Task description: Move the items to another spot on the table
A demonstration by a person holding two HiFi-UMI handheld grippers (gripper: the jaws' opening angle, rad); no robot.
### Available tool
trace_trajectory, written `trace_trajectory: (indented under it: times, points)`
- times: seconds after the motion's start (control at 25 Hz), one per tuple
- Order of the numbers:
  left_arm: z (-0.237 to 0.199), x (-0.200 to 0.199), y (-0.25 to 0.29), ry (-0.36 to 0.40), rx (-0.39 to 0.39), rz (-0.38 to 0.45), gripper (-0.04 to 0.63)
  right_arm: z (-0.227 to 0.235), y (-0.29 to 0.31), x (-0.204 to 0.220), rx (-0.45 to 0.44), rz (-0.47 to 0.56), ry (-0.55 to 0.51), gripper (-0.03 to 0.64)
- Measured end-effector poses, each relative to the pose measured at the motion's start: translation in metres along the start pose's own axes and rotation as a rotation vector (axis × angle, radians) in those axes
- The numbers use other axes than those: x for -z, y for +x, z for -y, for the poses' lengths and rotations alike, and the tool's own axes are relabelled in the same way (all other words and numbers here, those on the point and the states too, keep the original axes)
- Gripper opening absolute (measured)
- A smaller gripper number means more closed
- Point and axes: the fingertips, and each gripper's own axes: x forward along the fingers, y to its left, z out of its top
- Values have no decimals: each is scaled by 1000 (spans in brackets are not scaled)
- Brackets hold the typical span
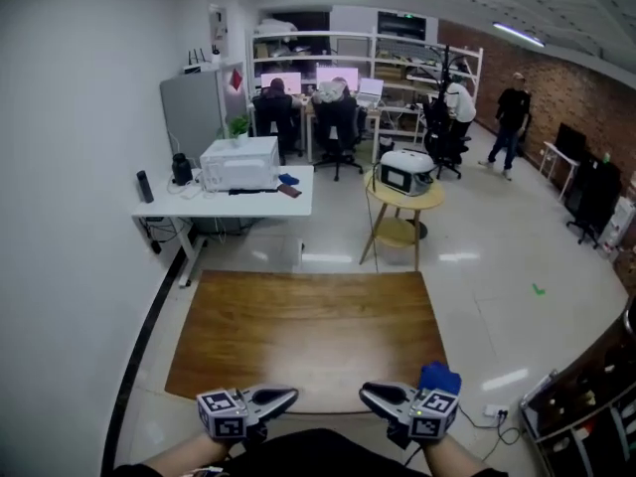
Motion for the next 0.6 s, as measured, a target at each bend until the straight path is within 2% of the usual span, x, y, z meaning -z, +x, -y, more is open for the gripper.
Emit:
trace_trajectory:
  times: [0.12,0.28,0.48,0.6]
  points:
    - [-3,-1,-67,-32,24,-36,-8,-46,63,24,14,8,69,2]
    - [-2,-5,-114,-69,57,2,-8,-103,126,33,-32,-69,3,-15]
    - [15,-10,-124,0,47,13,-8,-148,142,35,-137,-112,-79,-17]
    - [36,-4,-102,22,29,28,-8,-153,118,41,-165,-160,-87,-18]
